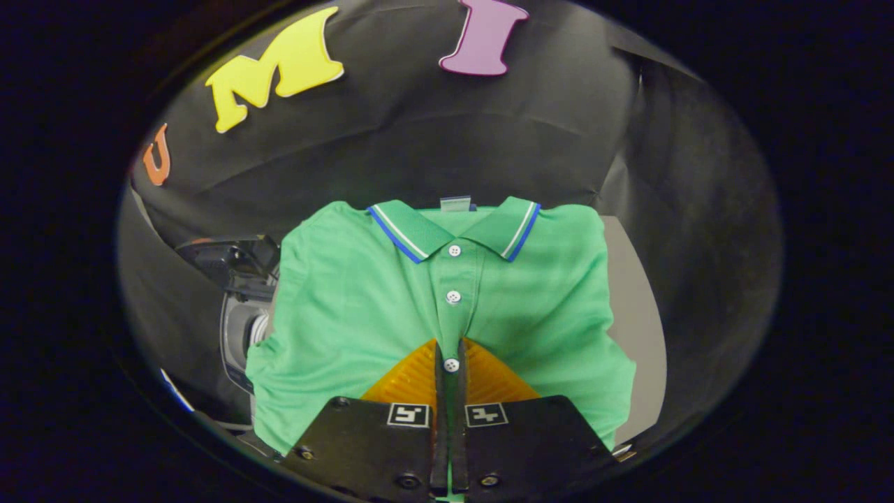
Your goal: Put the clothes into the washing machine and then close the washing machine lid.
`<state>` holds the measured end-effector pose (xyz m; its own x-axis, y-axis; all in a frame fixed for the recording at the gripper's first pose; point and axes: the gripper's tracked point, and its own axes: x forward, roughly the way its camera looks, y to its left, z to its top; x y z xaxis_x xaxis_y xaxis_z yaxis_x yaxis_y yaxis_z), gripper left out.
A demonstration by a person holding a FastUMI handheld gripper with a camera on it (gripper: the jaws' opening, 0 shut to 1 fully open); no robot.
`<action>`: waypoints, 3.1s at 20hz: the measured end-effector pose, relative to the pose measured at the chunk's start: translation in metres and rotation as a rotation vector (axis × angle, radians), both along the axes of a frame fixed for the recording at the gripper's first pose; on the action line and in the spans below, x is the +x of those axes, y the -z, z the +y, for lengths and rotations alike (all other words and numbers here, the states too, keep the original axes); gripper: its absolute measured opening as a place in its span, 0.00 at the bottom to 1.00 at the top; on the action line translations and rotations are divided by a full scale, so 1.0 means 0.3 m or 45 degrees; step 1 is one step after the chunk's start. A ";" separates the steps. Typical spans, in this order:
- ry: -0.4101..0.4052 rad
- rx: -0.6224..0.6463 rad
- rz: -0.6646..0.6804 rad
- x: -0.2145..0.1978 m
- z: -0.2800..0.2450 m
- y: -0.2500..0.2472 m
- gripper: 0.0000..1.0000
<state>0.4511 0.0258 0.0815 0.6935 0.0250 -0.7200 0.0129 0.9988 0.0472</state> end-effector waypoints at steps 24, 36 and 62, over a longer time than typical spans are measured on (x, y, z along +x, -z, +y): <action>-0.258 0.432 -0.661 -0.390 0.510 -0.552 0.04; -0.474 0.441 -0.764 -0.530 1.043 -0.669 0.05; -0.510 0.338 -0.374 -0.108 1.412 0.141 0.04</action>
<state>0.4186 0.4493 0.0392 0.7630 0.4818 -0.4309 -0.4166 0.8762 0.2422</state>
